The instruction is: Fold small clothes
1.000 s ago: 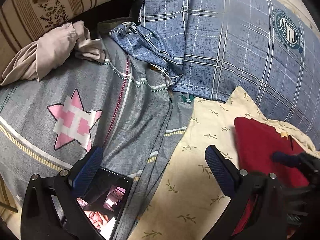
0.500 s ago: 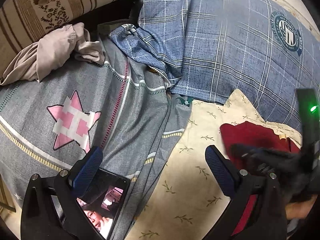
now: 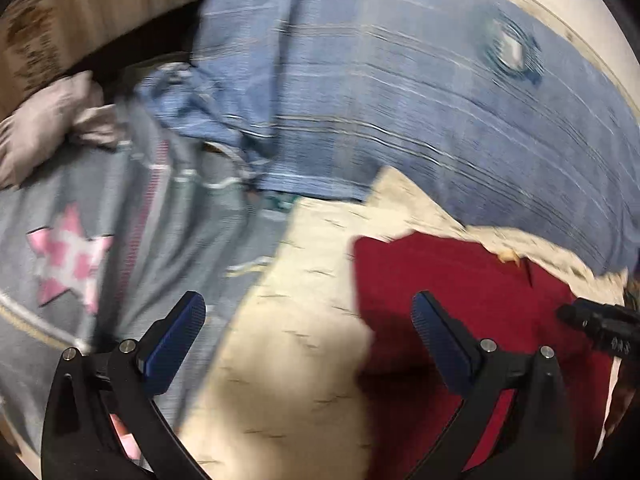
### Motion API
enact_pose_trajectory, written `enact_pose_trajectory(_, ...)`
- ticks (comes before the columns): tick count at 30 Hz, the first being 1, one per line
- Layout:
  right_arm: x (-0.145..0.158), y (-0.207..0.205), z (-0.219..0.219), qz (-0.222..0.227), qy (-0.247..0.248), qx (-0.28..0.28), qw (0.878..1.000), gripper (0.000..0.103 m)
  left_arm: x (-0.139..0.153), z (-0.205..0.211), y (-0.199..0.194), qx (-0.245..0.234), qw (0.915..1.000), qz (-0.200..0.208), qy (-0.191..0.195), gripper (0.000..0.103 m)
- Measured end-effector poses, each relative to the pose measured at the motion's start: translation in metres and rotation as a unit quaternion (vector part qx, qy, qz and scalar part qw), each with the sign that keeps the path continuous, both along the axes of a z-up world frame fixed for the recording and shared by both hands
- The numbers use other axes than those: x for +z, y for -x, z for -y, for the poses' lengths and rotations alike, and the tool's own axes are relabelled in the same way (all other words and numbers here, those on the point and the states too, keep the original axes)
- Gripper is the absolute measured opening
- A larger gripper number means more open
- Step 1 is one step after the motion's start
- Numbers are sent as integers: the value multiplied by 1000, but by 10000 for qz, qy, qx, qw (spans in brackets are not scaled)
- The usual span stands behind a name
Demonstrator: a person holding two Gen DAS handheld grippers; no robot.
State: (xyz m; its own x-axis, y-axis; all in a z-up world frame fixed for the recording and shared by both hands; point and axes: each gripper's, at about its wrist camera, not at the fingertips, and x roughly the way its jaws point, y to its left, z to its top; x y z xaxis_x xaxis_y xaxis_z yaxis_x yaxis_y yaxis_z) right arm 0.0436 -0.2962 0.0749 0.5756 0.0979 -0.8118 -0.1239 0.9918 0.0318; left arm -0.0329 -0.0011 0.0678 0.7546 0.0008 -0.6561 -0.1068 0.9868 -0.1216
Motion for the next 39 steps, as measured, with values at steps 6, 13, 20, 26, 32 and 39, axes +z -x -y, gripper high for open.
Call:
enact_pose_trajectory(6, -35, -2, 78, -311, -224, -857, 9956, 40, -40, 33, -30, -162, 9945, -852, -592, 103)
enact_pose_trajectory(13, -27, 5, 72, -219, -13, -749, 9969, 47, -44, 33, -28, -167, 9938, -917, -609, 103)
enact_pose_trajectory(20, -1, 29, 96, 127, -345, -921, 9951, 49, -31, 30, -18, -157, 9970, -652, -379, 103)
enact_pose_trajectory(26, 34, 41, 188, 340, -224, -2214, 9743, 73, -19, 24, -14, -106, 9990, -406, -182, 103)
enact_pose_trajectory(32, 3, 18, 269, -585, -503, -3086, 9481, 75, -24, 29, -14, -179, 9982, -496, -283, 103)
enact_pose_trajectory(39, 0, 25, 274, -390, -350, -2916, 9551, 6, -25, 29, -16, -171, 9979, -538, -317, 103)
